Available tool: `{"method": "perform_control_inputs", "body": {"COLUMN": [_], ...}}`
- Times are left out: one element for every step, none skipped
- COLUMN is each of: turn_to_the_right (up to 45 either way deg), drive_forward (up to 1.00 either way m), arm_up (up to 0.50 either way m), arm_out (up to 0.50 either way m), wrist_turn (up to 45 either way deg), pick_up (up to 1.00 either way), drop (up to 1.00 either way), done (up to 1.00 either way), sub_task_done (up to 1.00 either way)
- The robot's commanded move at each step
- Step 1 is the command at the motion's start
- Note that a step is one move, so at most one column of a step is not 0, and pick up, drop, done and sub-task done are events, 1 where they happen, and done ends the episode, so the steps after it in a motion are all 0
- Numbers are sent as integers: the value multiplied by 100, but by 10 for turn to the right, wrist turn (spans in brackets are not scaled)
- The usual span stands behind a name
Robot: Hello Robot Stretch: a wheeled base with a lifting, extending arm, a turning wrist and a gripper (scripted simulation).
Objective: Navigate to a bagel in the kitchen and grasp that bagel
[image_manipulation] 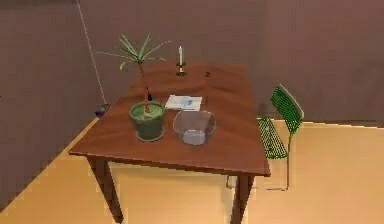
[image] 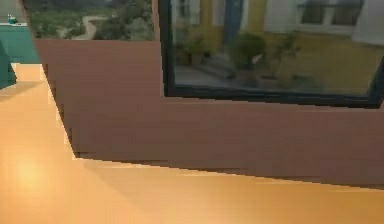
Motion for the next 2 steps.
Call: {"method": "perform_control_inputs", "body": {"turn_to_the_right": [60,0], "drive_forward": [0,35], "arm_up": [0,0], "arm_out": [0,0], "wrist_turn": [0,0], "pick_up": [0,0], "drop": [0,0], "done": [0,0], "sub_task_done": [0,0]}}
